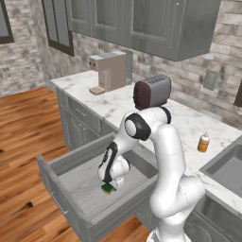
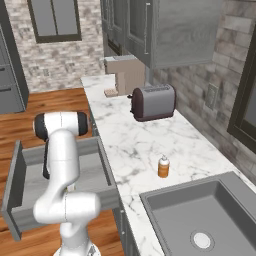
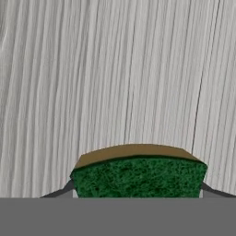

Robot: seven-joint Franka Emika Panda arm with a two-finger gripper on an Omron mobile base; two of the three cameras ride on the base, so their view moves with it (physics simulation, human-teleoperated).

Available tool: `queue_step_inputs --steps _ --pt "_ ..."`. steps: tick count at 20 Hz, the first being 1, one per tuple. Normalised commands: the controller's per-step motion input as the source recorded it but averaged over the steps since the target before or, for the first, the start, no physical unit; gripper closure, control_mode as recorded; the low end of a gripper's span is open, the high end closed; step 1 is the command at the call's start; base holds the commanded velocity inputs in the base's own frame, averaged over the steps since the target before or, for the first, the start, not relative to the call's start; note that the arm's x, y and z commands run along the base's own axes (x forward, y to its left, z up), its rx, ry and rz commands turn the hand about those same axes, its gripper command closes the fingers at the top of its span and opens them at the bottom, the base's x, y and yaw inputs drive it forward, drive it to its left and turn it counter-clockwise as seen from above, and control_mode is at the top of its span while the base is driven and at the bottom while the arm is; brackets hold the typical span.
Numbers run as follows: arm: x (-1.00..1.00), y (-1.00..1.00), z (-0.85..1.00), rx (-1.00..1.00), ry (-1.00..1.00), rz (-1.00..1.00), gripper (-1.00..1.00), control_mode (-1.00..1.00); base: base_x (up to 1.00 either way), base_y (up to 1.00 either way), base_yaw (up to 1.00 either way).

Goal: Restock the sink supplies by placing the sponge and soap dispenser on the counter and next to the sink. Make sure the soap dispenser is upright.

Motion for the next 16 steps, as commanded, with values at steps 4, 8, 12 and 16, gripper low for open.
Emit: queue_step_inputs --steps 4,8,12,16 --pt "-0.23 0.0 0.1 0.0 -0.16 0.0 1.0 -1.0 0.0 0.0 0.0" --pt "-0.61 -0.08 0.78 0.0 -0.18 0.0 1.0 -1.0 0.0 0.0 0.0" --pt "-0.44 -0.08 1.0 0.0 -0.11 -0.05 1.0 -1.0 0.0 0.0 0.0" --pt "-0.13 -0.18 1.0 0.0 -0.03 -0.1 1.0 -1.0 0.0 0.0 0.0"
